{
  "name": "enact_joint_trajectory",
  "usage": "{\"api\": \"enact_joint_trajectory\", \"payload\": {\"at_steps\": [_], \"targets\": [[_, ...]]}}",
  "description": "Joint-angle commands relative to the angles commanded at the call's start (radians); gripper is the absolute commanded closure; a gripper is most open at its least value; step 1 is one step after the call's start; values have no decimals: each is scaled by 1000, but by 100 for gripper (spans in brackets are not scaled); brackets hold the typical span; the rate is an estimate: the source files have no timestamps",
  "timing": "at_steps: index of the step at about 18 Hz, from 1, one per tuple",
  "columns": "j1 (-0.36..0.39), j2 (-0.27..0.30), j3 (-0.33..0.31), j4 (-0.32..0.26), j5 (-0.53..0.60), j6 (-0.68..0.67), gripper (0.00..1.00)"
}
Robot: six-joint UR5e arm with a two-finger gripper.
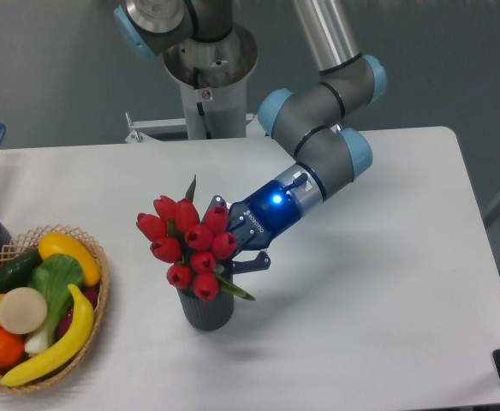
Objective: Insert the flowers into the vase
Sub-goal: 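Lower the tulip stems into the black vase opening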
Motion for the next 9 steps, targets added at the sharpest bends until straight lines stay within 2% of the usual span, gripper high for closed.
{"api": "enact_joint_trajectory", "payload": {"at_steps": [2, 3, 4, 5, 6, 9], "targets": [[0, -6, 2, 2, 2, 2, 51], [2, -6, 0, 0, 2, 2, 49], [2, -6, 0, 2, 2, 2, 39], [2, -6, 0, 2, 2, 3, 24], [3, -5, 0, 2, 2, 15, 16], [9, -5, -6, 2, 3, 29, 5]]}}
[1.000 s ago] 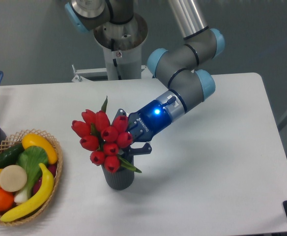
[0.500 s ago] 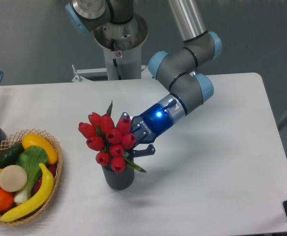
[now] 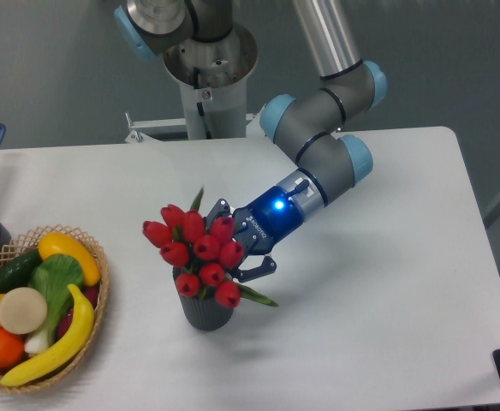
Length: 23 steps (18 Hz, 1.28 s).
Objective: Insert the flowers into the vase
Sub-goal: 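Lower the tulip stems into the black vase opening, then push the tulips down into the vase and settle them upright, then open the gripper and lift it away from the tulips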
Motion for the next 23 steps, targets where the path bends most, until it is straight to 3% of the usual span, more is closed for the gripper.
{"api": "enact_joint_trajectory", "payload": {"at_steps": [1, 11, 23], "targets": [[0, 2, 0, 0, 2, 6, 0], [6, 55, -8, 0, 98, 11, 0], [5, 193, -6, -2, 428, 0, 0]]}}
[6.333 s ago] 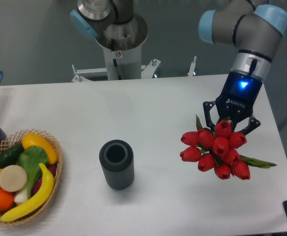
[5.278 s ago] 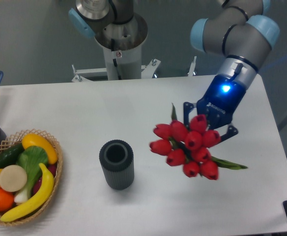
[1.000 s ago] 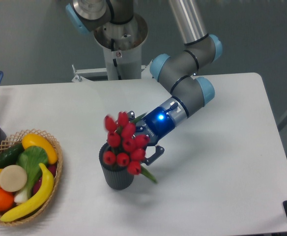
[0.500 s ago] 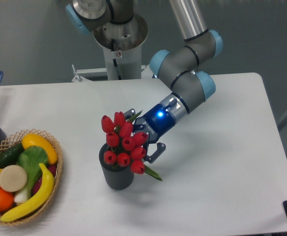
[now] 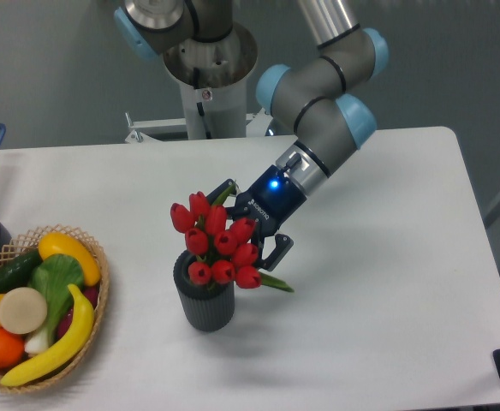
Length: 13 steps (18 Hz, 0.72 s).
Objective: Insert the flowers into the vase
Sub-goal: 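Open the gripper and lift it away from the tulips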
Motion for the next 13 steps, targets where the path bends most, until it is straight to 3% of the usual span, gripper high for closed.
{"api": "enact_joint_trajectory", "payload": {"at_steps": [4, 13], "targets": [[8, 17, 15, 0, 110, 0, 0], [112, 106, 57, -3, 333, -2, 0]]}}
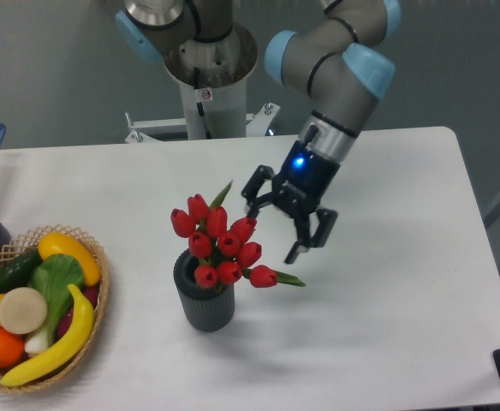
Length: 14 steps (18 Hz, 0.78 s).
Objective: Insert the flowers into the vase
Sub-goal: 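Open the gripper and lift it away from the tulips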
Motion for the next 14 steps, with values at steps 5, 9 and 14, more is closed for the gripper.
{"api": "enact_joint_trajectory", "payload": {"at_steps": [5, 9, 14], "targets": [[35, 34, 96, -24, 397, 14, 0], [58, 75, 170, -221, 556, 163, 0], [167, 132, 164, -343, 554, 385, 0]]}}
